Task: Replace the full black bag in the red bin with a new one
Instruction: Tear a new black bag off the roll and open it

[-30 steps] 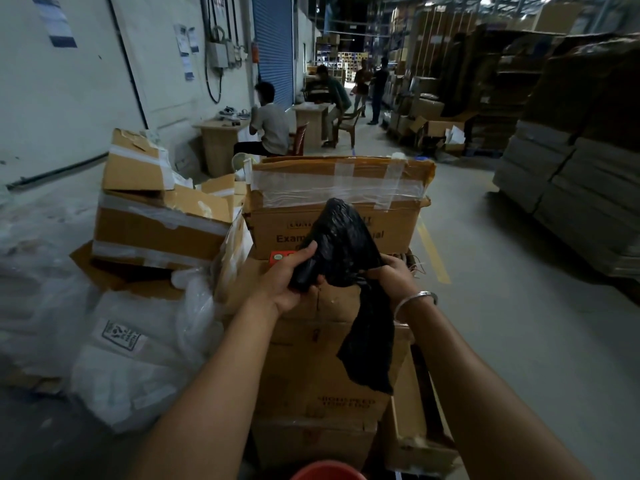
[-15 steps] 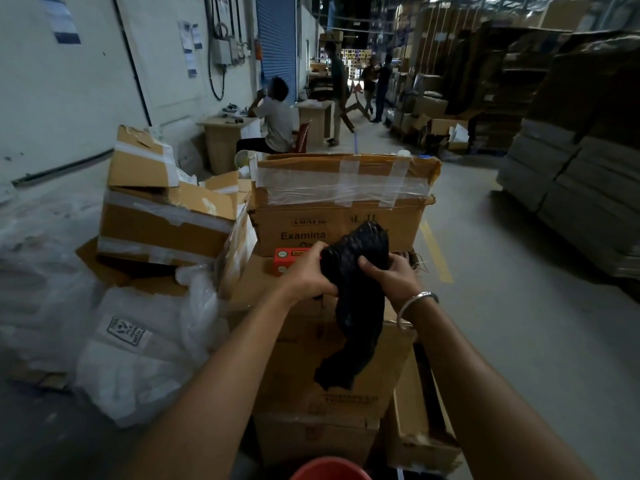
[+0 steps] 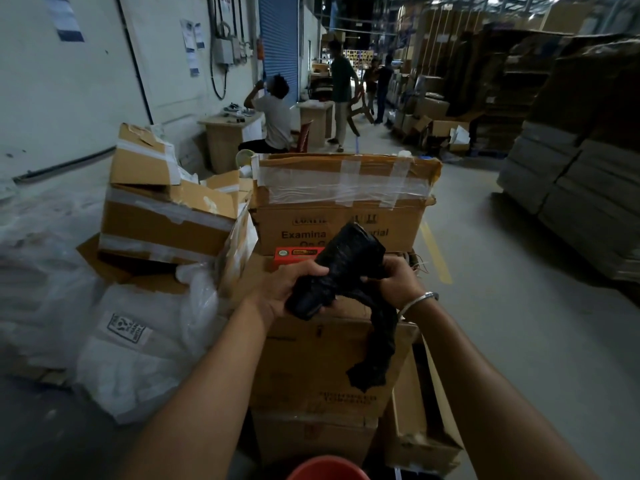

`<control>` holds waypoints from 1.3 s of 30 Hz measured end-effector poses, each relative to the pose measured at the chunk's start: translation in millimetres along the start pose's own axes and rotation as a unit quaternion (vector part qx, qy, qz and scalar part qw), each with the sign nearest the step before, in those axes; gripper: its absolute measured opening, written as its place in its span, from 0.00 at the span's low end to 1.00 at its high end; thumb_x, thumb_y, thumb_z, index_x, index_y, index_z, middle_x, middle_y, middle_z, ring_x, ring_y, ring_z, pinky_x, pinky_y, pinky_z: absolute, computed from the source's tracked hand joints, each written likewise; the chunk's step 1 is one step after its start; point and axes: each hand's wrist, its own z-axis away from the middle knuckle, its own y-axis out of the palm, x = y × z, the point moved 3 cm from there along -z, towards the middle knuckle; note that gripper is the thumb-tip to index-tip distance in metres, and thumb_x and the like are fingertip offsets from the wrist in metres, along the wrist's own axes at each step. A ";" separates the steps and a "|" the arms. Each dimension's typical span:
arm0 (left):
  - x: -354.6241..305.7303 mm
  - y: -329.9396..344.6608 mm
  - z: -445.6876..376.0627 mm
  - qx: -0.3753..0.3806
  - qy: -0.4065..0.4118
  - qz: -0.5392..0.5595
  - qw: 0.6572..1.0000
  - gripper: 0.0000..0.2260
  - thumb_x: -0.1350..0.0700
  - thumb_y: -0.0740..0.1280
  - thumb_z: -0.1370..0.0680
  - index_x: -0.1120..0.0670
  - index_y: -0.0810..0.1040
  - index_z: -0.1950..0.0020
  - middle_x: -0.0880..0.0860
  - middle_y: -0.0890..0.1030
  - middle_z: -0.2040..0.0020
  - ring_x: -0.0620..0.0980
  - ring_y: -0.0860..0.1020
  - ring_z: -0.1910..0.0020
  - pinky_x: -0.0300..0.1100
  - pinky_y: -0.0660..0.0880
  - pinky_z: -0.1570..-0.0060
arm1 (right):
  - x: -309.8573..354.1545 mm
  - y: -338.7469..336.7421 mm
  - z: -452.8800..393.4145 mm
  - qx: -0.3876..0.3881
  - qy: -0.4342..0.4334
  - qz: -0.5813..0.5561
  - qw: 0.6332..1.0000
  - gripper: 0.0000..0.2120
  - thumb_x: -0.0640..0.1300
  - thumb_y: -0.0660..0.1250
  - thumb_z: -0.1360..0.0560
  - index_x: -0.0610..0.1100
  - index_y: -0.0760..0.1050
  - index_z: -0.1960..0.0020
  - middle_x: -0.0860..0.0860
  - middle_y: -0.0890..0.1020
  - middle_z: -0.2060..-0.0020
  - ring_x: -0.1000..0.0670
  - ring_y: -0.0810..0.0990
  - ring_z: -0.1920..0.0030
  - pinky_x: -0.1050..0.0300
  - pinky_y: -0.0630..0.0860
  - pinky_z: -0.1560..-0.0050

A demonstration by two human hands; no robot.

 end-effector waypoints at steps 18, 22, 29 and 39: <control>-6.8 15.3 13.0 -0.084 0.032 -0.009 0.996 0.12 0.60 0.67 0.25 0.63 0.78 0.44 0.59 0.85 0.54 0.56 0.84 0.59 0.46 0.81 0.63 | 1.5 3.1 3.1 0.001 0.011 -0.098 0.995 0.07 0.38 0.68 0.24 0.39 0.82 0.47 0.44 0.85 0.50 0.45 0.83 0.46 0.48 0.79 0.42; 1.4 13.5 14.7 -0.094 0.058 0.069 0.991 0.09 0.60 0.69 0.31 0.61 0.86 0.54 0.58 0.85 0.56 0.55 0.84 0.61 0.45 0.81 0.64 | -3.1 3.7 1.4 -0.006 0.045 -0.039 0.998 0.06 0.38 0.69 0.26 0.44 0.84 0.52 0.45 0.86 0.53 0.44 0.83 0.48 0.42 0.78 0.41; -12.7 4.8 7.6 -0.137 0.009 -0.249 0.959 0.29 0.57 0.80 0.35 0.51 0.77 0.36 0.55 0.82 0.42 0.56 0.82 0.44 0.52 0.80 0.46 | -3.4 10.3 17.9 0.064 0.067 -0.206 0.974 0.18 0.47 0.67 0.32 0.40 0.78 0.45 0.42 0.81 0.49 0.41 0.80 0.48 0.44 0.76 0.45; 1.0 1.0 14.8 -0.168 0.040 0.007 0.985 0.32 0.57 0.75 0.38 0.63 0.77 0.36 0.63 0.80 0.40 0.62 0.79 0.43 0.54 0.75 0.39 | 10.7 15.9 14.6 0.003 -0.026 -0.118 0.993 0.04 0.38 0.72 0.27 0.39 0.81 0.53 0.47 0.85 0.60 0.48 0.85 0.58 0.55 0.82 0.58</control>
